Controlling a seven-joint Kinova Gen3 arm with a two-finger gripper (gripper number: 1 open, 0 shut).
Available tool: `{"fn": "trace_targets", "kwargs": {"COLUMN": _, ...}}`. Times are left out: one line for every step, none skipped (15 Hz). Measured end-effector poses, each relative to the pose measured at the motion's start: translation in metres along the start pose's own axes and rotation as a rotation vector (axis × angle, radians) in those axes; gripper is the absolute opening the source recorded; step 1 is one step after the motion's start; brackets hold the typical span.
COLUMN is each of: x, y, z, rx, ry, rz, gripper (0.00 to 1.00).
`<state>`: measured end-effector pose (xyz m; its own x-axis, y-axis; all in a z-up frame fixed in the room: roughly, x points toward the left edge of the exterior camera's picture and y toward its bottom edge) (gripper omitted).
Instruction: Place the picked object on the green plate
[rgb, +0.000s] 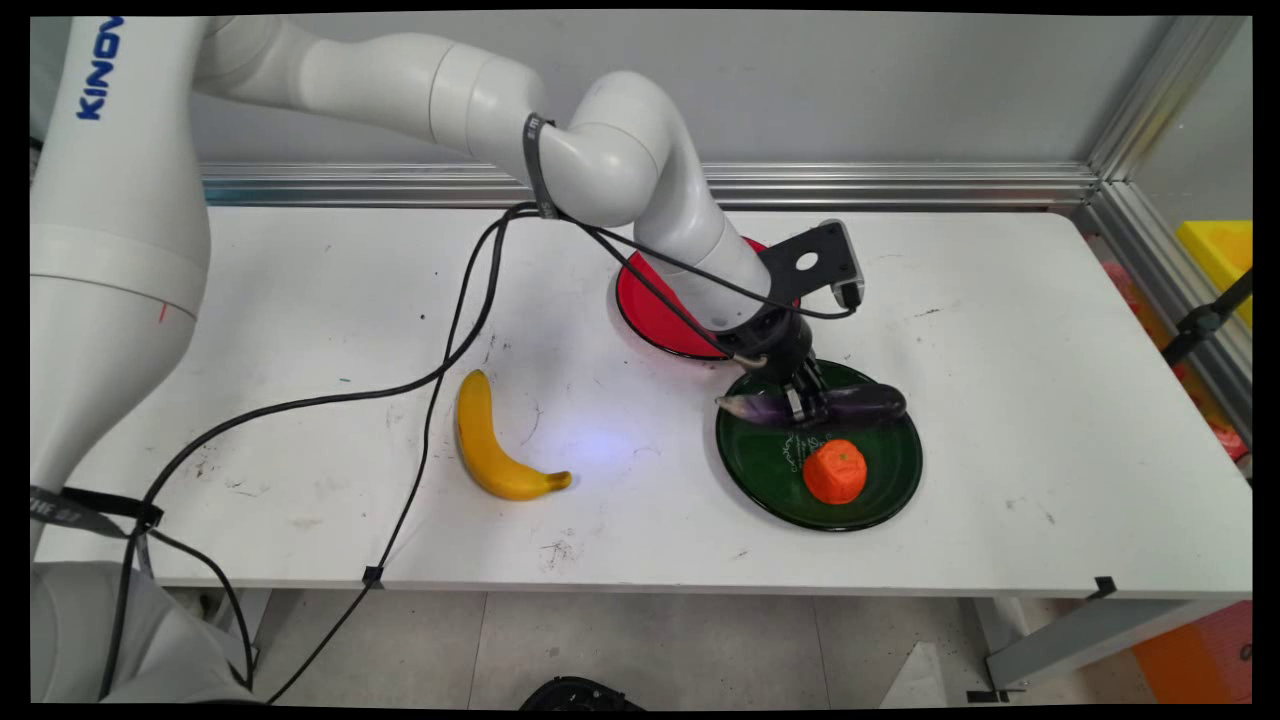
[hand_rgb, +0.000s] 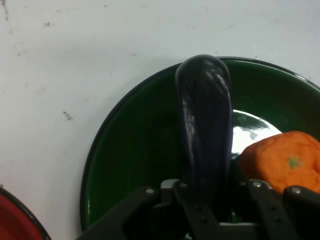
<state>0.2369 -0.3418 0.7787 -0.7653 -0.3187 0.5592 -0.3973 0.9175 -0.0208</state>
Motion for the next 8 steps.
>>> {"fn": "trace_targets", "kwargs": {"x": -0.0009, "y": -0.0005, "z": 0.0017, "rx": 0.002, "ry": 0.002, "rz": -0.002, "gripper": 0.00}}
{"fn": "trace_targets", "kwargs": {"x": -0.0015, "y": -0.0009, "z": 0.0031, "rx": 0.004, "ry": 0.003, "rz": -0.003, "gripper": 0.00}}
{"fn": "trace_targets", "kwargs": {"x": -0.0019, "y": -0.0013, "z": 0.0044, "rx": 0.006, "ry": 0.006, "rz": -0.005, "gripper": 1.00}}
{"fn": "trace_targets", "kwargs": {"x": -0.0017, "y": -0.0017, "z": 0.0050, "rx": 0.007, "ry": 0.009, "rz": -0.006, "gripper": 1.00}}
{"fn": "trace_targets", "kwargs": {"x": -0.0012, "y": -0.0020, "z": 0.0052, "rx": 0.008, "ry": 0.012, "rz": -0.007, "gripper": 1.00}}
{"fn": "trace_targets", "kwargs": {"x": 0.0001, "y": -0.0028, "z": 0.0046, "rx": 0.008, "ry": 0.016, "rz": -0.008, "gripper": 1.00}}
{"fn": "trace_targets", "kwargs": {"x": 0.0011, "y": -0.0031, "z": 0.0039, "rx": 0.008, "ry": 0.019, "rz": -0.008, "gripper": 1.00}}
{"fn": "trace_targets", "kwargs": {"x": 0.0029, "y": -0.0039, "z": 0.0019, "rx": 0.008, "ry": 0.022, "rz": -0.008, "gripper": 1.00}}
